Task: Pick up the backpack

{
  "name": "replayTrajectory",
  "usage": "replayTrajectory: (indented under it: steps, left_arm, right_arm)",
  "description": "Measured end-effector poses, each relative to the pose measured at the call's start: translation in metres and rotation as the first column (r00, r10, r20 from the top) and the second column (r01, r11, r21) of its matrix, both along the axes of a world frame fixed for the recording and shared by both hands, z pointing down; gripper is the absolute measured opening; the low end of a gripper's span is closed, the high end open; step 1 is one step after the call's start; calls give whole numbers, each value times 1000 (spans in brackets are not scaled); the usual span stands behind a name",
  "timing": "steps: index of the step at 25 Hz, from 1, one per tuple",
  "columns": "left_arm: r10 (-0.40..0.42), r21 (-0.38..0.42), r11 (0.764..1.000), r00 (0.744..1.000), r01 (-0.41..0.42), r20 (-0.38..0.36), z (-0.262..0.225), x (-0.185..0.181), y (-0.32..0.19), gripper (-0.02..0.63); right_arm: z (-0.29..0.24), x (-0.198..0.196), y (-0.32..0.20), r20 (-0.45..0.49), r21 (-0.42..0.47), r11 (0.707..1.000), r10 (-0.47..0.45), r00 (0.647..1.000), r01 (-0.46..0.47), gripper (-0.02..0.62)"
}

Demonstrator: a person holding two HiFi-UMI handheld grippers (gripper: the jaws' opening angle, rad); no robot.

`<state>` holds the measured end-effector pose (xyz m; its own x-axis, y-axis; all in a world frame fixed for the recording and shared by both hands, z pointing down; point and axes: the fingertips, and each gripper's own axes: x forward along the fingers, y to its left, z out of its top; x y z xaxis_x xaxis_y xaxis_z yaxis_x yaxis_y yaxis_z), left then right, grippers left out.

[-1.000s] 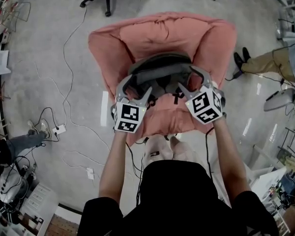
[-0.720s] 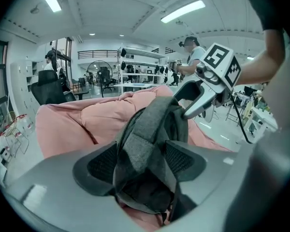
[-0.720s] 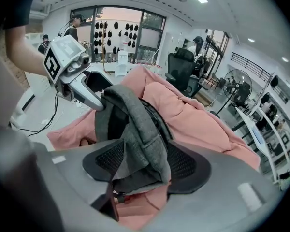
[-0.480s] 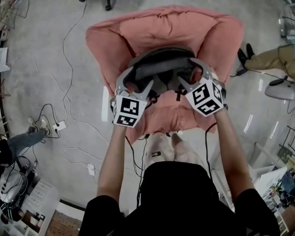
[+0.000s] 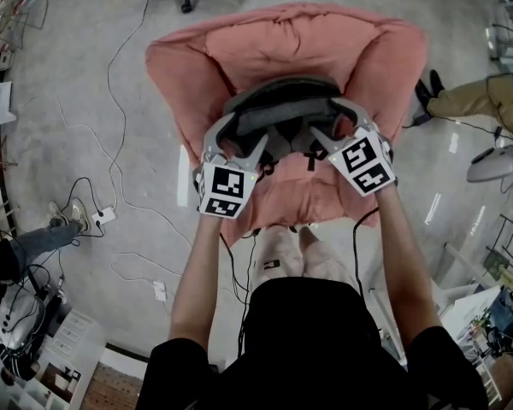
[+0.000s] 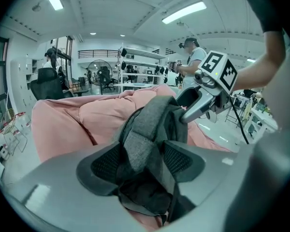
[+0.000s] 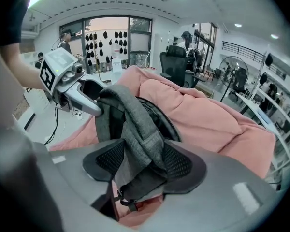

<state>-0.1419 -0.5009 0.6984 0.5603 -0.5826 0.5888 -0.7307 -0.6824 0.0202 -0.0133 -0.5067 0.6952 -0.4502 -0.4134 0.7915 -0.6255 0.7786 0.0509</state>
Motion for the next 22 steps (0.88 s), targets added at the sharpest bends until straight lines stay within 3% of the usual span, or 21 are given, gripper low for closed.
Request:
replayTrajectory:
  steps: [15, 22]
  left_arm:
    - [3, -22, 1000, 1000, -3, 14, 4, 5, 26, 216]
    - [13, -39, 999, 1000, -12, 10, 0, 13, 45, 189]
  right_arm:
    - [4, 8, 26, 51, -62, 994, 99, 994, -95, 215]
    - [1, 15, 45, 56, -74, 992, 104, 993, -100, 191]
